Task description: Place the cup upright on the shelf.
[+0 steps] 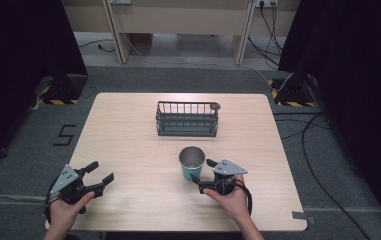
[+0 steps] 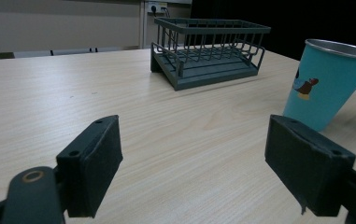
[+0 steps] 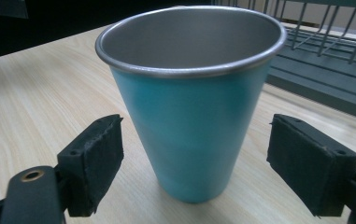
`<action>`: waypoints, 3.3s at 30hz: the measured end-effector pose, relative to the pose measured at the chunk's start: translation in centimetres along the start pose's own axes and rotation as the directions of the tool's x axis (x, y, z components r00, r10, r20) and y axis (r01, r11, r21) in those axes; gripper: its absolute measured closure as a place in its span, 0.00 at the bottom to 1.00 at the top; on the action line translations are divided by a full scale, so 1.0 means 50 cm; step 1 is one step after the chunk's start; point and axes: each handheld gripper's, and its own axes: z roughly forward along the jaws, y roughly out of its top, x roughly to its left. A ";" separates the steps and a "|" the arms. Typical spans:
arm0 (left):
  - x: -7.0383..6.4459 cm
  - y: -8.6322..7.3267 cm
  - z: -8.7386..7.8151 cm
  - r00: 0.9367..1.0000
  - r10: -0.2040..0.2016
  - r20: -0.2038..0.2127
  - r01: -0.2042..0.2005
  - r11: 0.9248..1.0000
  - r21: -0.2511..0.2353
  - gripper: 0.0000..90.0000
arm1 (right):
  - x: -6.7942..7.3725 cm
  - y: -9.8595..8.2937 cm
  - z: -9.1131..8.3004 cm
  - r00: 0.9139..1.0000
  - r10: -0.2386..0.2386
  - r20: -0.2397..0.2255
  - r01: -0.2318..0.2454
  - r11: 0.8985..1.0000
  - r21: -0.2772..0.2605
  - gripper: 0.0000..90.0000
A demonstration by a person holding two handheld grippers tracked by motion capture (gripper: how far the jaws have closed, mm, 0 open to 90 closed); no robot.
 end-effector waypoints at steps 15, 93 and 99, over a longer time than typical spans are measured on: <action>-0.001 0.000 0.000 1.000 0.001 0.000 -0.001 1.000 -0.002 0.20 | 0.005 0.003 0.063 0.999 -0.045 0.003 0.045 0.999 0.017 0.17; 0.001 0.000 -0.001 1.000 -0.005 0.007 0.005 1.000 -0.002 0.21 | -0.058 0.165 0.101 0.998 0.010 0.055 0.002 0.978 -0.207 0.21; 0.001 0.000 -0.001 1.000 -0.005 0.007 0.005 1.000 -0.002 0.21 | -0.062 0.177 0.113 0.998 0.017 0.058 -0.005 0.977 -0.212 0.21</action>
